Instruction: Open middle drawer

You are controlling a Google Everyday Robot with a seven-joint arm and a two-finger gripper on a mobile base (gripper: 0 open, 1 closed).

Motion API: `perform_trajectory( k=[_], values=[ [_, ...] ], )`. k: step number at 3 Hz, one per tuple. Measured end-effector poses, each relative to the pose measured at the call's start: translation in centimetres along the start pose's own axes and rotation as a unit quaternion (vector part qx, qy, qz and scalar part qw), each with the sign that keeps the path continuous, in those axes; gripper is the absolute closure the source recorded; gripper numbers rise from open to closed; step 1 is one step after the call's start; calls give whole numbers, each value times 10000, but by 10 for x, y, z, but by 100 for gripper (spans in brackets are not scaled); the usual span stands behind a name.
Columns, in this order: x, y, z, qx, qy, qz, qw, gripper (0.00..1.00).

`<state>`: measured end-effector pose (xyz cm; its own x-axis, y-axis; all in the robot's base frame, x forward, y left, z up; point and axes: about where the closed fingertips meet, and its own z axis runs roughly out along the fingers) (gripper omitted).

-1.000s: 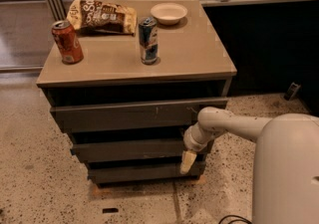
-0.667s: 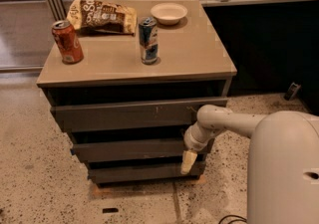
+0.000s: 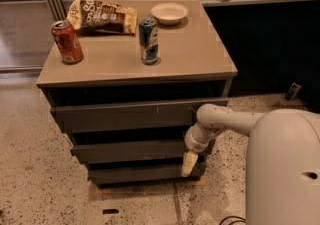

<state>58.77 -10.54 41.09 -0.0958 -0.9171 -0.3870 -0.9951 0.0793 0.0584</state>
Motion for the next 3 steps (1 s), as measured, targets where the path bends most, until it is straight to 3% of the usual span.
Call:
perform_trajectory(
  k=[3],
  values=[
    [2, 45, -9, -379, 21, 214, 9991, 0]
  ],
)
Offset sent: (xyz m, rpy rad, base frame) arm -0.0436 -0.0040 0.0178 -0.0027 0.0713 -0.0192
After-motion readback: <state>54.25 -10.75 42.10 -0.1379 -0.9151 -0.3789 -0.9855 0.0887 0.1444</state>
